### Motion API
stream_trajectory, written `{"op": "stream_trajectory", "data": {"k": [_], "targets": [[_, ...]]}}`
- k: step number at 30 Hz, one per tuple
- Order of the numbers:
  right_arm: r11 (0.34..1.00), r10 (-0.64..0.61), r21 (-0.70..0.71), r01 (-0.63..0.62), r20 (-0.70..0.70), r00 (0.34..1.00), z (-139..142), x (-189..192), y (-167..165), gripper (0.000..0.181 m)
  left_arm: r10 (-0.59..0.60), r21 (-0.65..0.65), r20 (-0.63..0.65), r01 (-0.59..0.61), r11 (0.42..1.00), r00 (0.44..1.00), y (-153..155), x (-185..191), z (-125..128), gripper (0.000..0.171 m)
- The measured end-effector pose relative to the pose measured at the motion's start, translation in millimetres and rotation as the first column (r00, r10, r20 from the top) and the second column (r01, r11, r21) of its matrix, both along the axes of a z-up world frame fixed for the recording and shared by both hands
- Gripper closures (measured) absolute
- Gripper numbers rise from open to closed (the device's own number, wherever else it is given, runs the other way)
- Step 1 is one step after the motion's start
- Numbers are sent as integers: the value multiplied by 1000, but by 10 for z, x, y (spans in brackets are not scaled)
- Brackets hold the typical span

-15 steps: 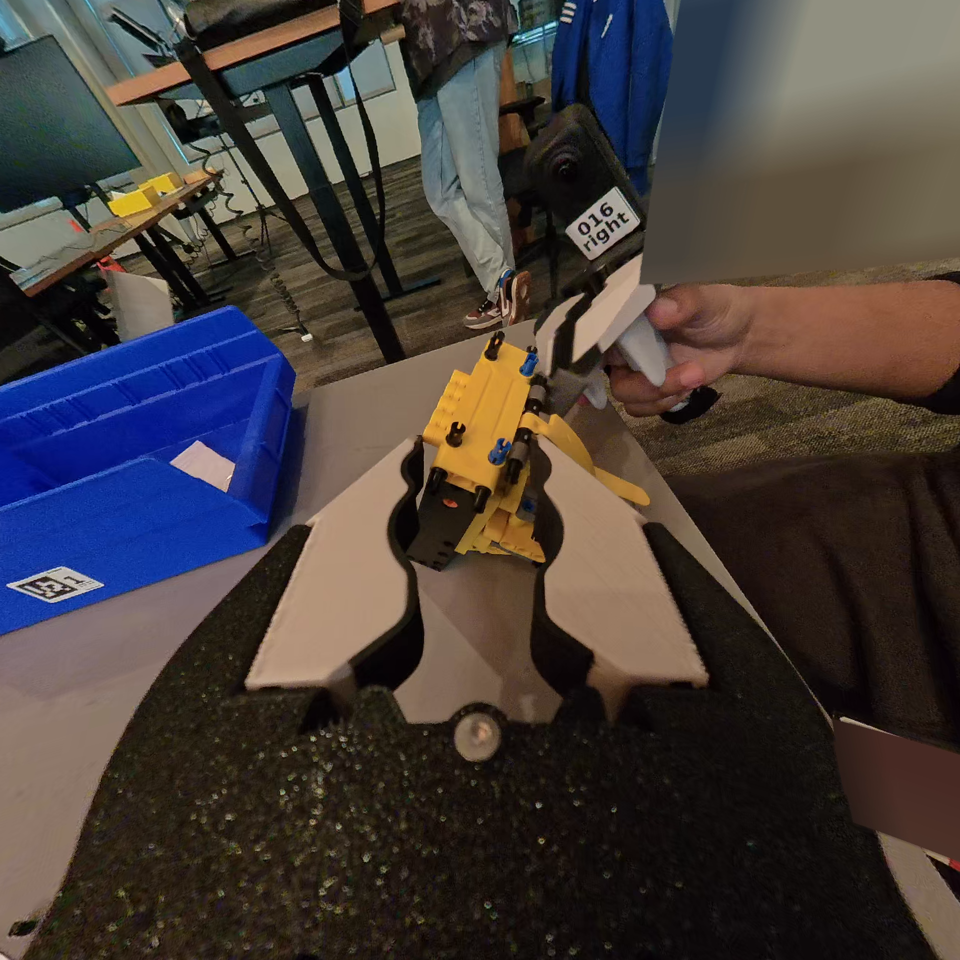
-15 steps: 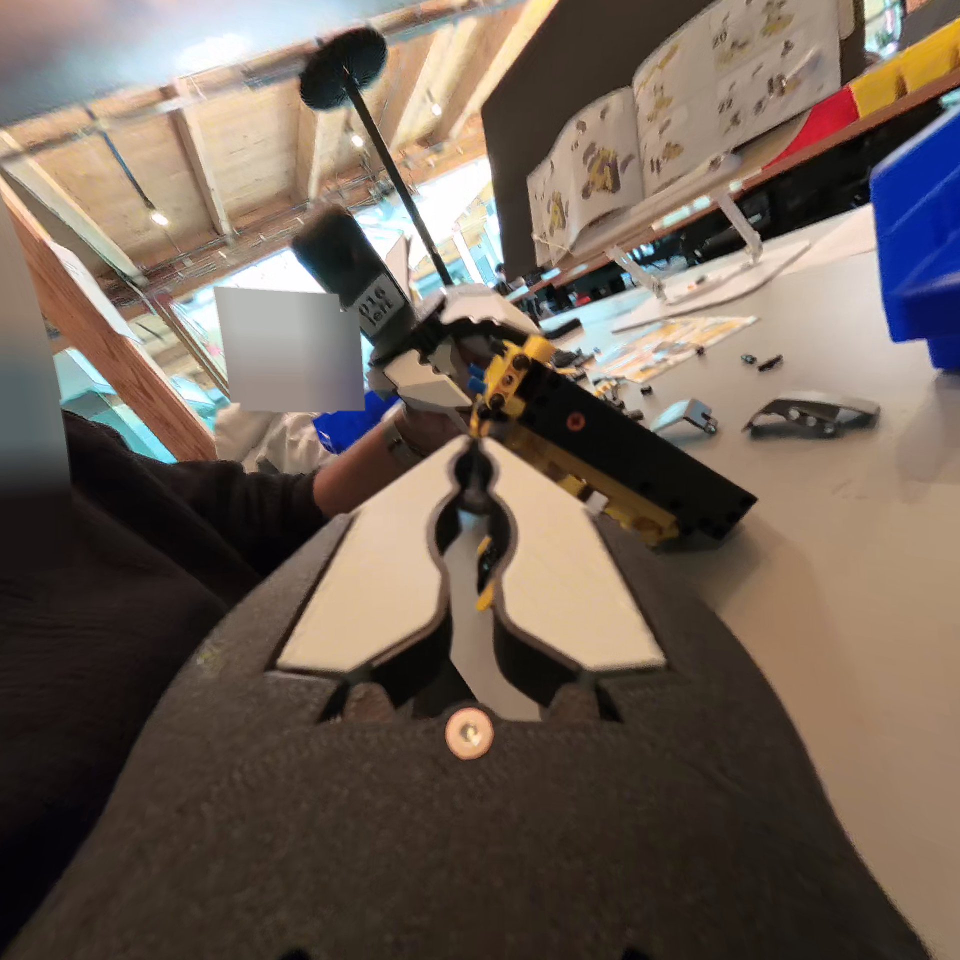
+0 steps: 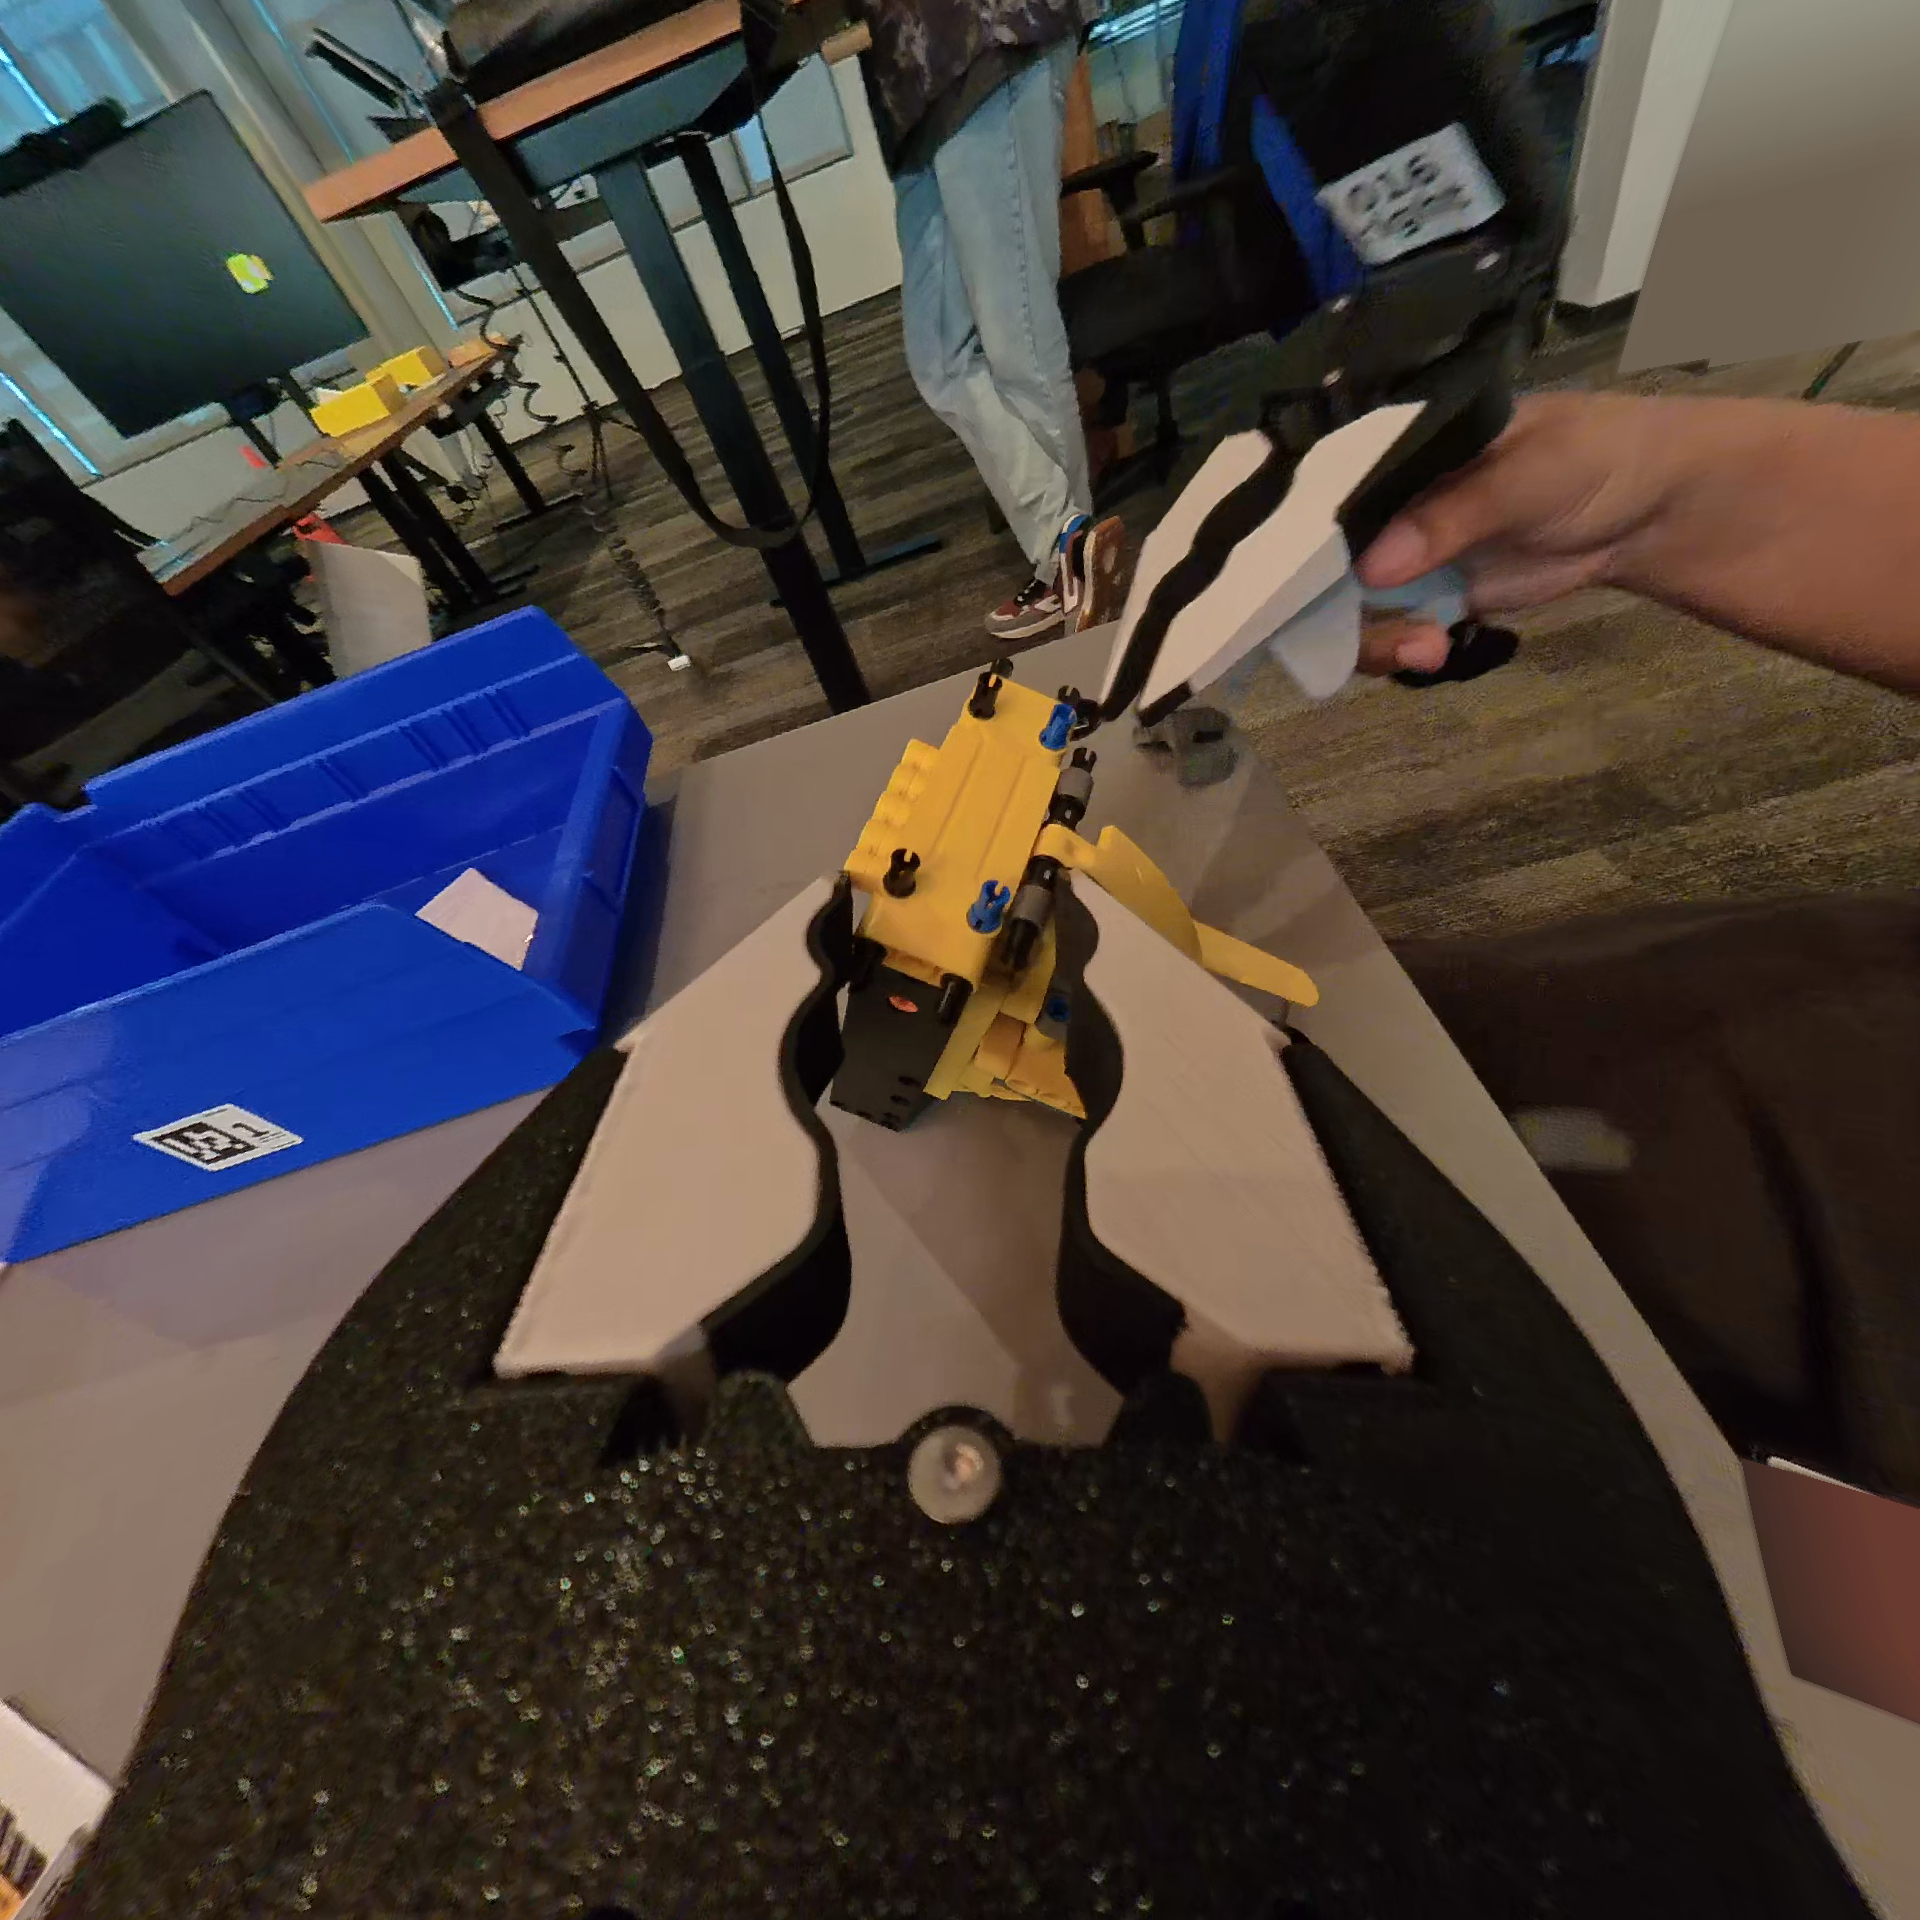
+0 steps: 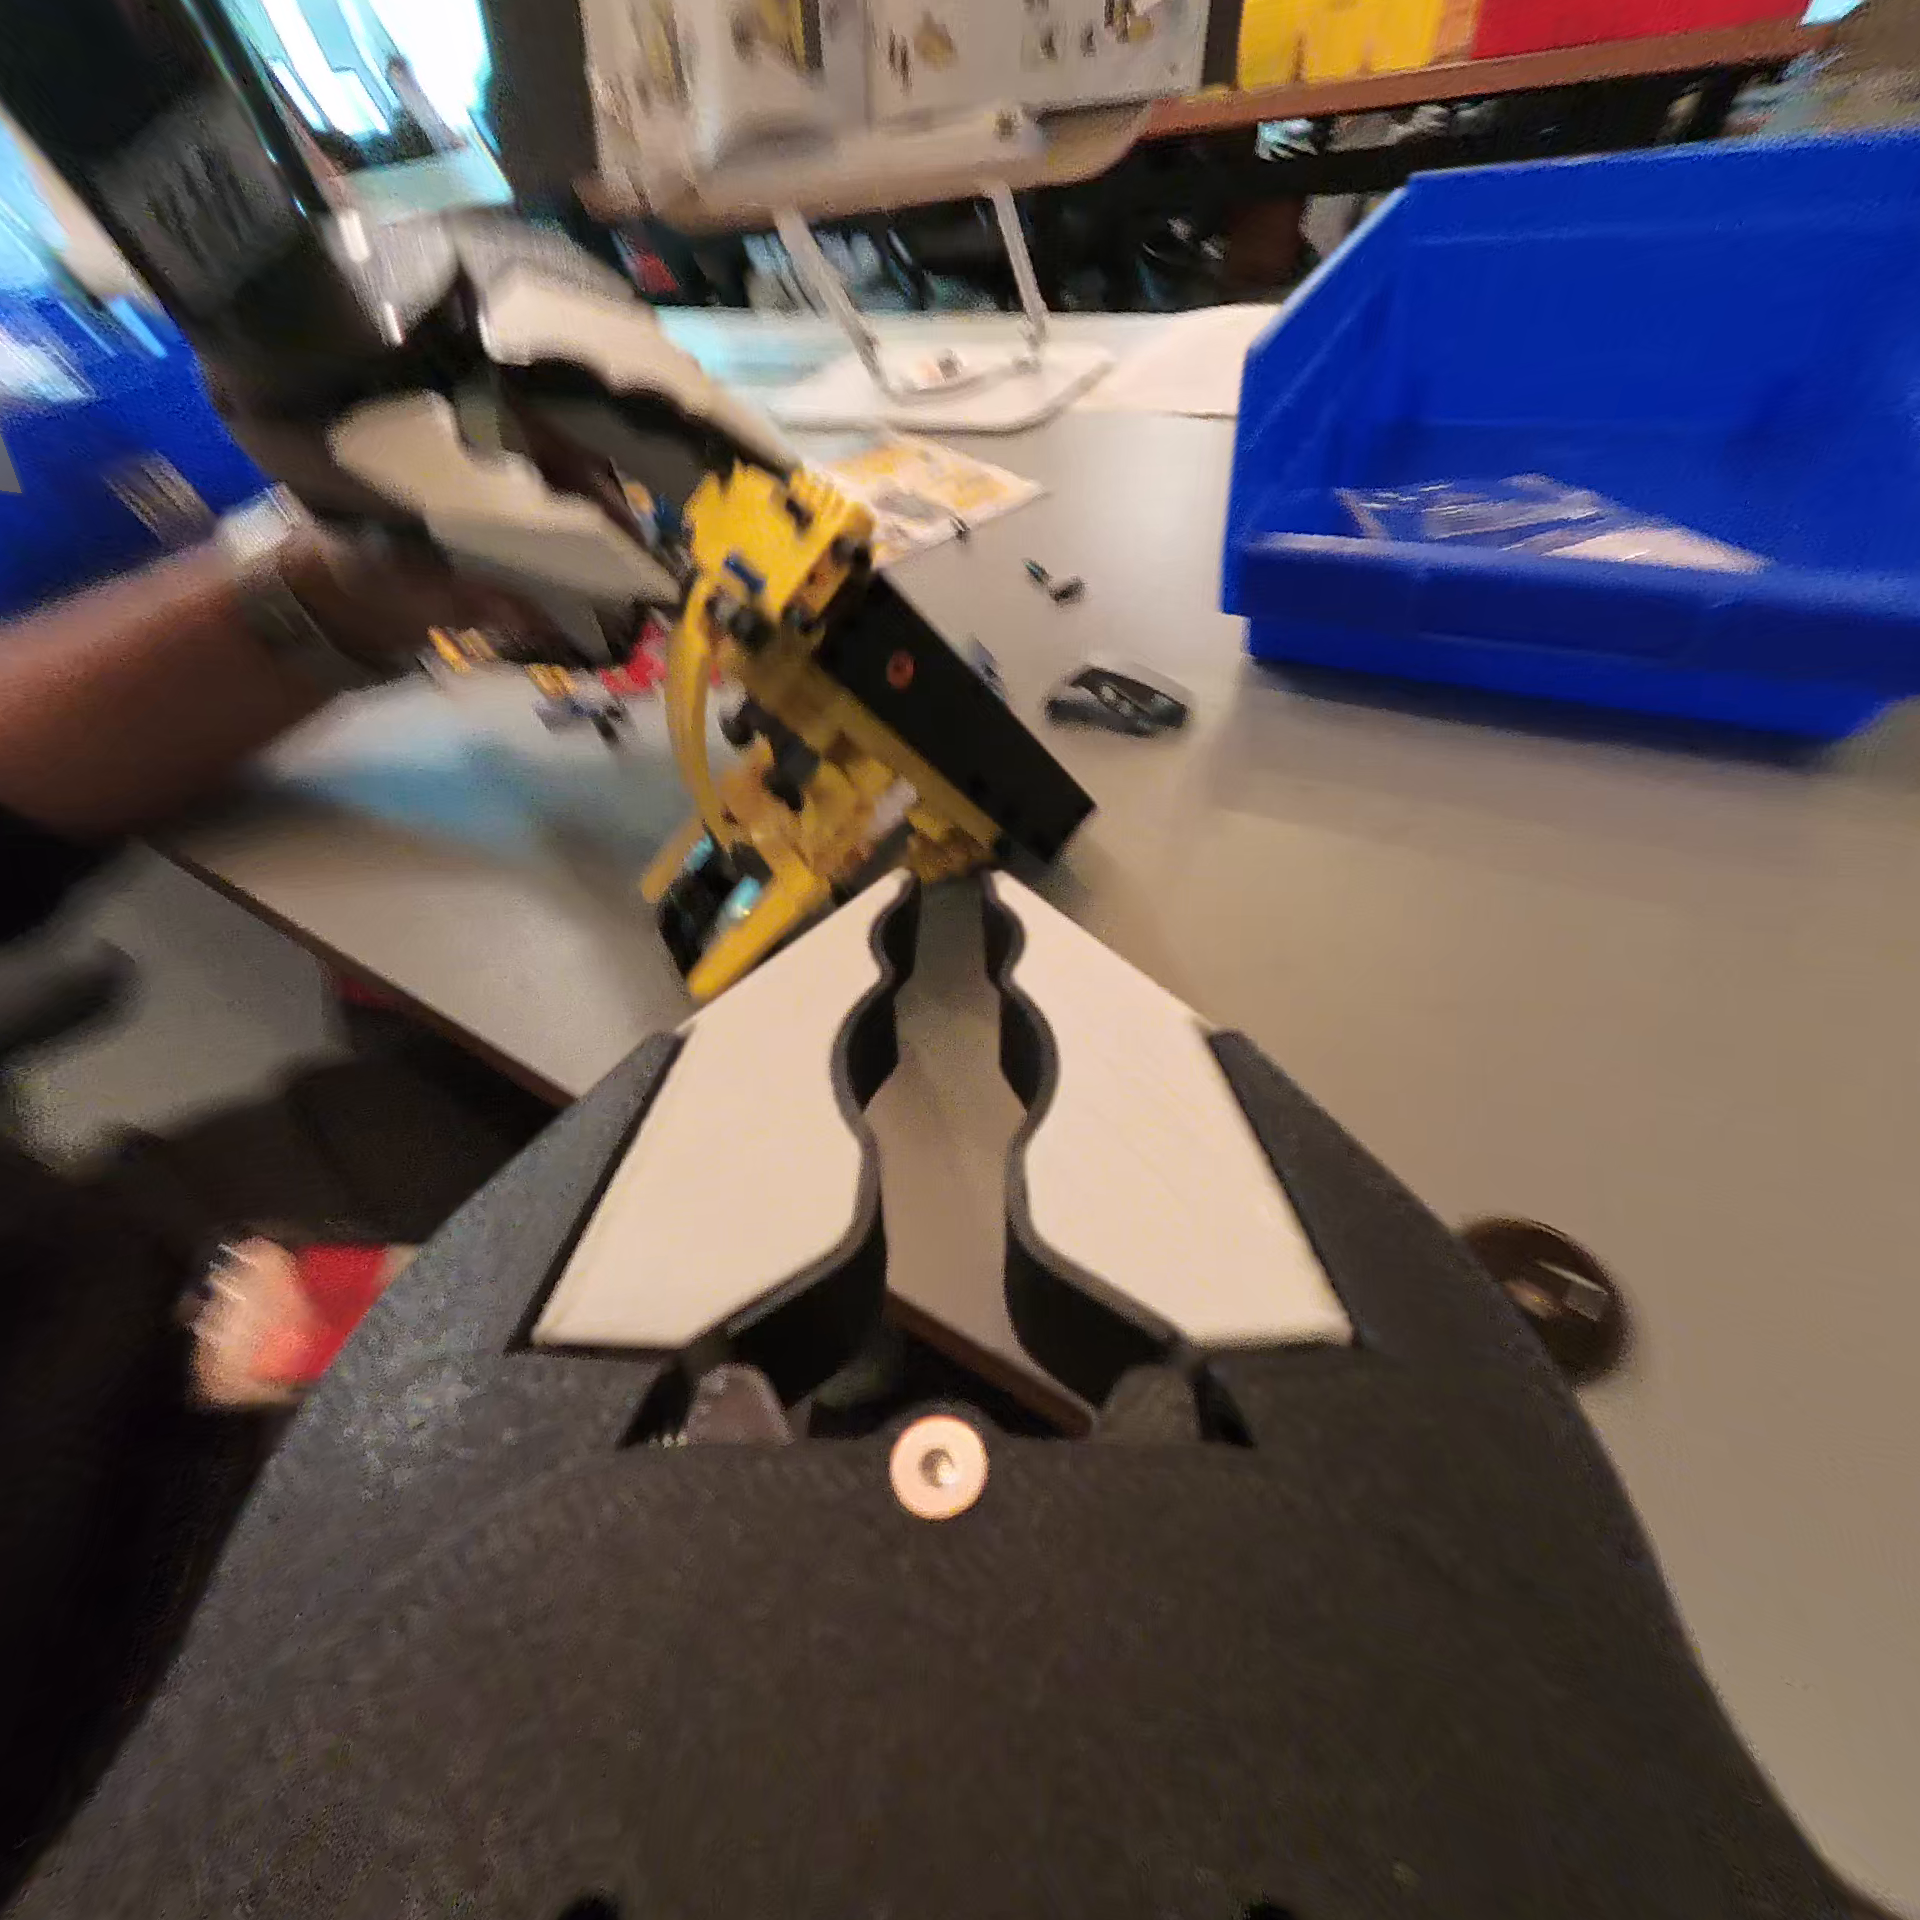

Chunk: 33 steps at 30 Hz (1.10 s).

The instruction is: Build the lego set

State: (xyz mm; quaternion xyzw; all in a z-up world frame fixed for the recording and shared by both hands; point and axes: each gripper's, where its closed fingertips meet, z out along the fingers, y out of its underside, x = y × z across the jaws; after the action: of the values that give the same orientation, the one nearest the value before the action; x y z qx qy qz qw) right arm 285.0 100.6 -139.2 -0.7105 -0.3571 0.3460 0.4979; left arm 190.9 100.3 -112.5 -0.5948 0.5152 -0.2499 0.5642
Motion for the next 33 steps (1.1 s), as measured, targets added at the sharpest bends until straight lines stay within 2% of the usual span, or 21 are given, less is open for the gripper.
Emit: {"op": "stream_trajectory", "data": {"k": [4,8,12,20,26,31,33], "targets": [[991,-39,129,20,146,989,-3,111,-138,166,-1,-7,11,1,1000,1000,8,-6,2,134],[983,15,180,-45,163,987,-39,48,-334,166,8,1,5,-8,1000,1000,15,2,5,134],[985,51,154,-78,170,984,-86,-67,-377,165,30,11,5,-30,999,1000,46,-4,6,134],[984,71,159,-85,91,993,8,-139,-510,166,44,-1,41,-44,999,998,90,-5,13,134],[988,26,154,-26,5,1000,47,57,-663,166,47,-5,48,-47,999,998,91,5,29,133],[994,-30,107,37,-63,998,-149,369,-908,165,-23,-85,167,37,996,986,-17,-1,235,131],[997,-50,54,54,-76,996,-285,522,-1064,165,2,-88,189,15,996,982,-1,-61,317,130]]}}
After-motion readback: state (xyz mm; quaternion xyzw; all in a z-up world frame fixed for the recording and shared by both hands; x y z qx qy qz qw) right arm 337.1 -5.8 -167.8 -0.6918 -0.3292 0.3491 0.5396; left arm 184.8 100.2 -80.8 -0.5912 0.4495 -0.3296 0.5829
